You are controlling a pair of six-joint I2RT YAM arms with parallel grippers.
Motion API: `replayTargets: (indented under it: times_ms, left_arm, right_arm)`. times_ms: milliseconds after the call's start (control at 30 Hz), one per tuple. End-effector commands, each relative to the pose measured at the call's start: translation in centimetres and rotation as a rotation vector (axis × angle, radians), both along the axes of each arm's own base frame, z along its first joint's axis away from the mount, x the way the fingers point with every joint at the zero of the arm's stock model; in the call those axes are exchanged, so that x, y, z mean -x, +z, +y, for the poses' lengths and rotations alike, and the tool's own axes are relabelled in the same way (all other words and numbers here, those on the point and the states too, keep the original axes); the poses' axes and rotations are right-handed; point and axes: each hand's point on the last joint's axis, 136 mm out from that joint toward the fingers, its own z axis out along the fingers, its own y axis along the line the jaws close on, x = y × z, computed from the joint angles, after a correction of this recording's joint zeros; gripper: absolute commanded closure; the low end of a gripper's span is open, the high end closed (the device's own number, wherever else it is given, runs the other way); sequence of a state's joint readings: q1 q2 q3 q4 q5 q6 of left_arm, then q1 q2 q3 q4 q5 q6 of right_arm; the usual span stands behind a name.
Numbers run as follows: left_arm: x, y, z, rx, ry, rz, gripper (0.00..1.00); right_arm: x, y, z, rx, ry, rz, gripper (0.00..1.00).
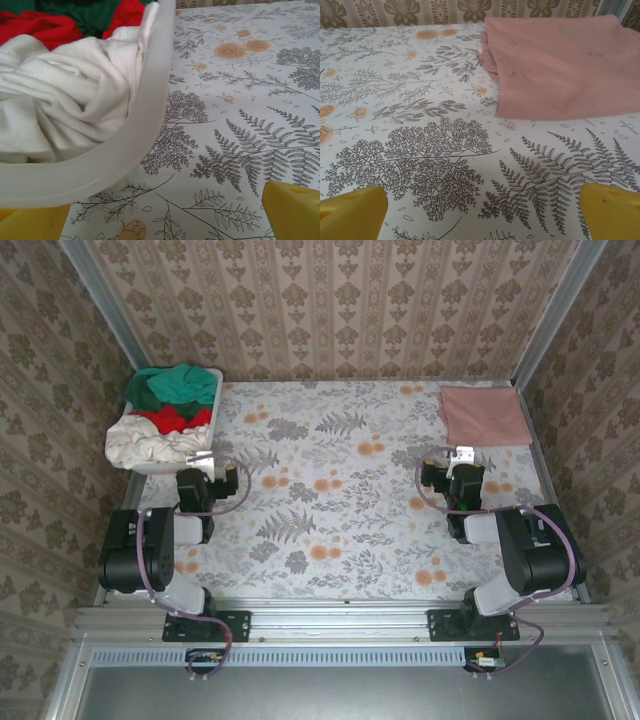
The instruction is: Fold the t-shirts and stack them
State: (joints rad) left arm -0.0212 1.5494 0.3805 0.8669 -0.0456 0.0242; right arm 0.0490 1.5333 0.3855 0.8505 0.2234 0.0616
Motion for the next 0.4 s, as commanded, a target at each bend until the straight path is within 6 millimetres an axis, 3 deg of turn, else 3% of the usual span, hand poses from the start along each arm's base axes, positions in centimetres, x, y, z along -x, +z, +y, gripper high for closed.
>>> replayTargets:
  times_ms: [0,367]
  left_arm:
    - [-0.63,1.22,0.15,-0.028,0.005,-0.035,0.0]
    - [-0.61,1.18,0.15,-0.027,0.004,-0.033,0.0]
  right_arm:
    - [-0.54,1.14,0.12,-0.004,0.014,-0.042,0.0]
    - [-0.53,1.14,0.2,-0.004,0.017,-0.042,0.0]
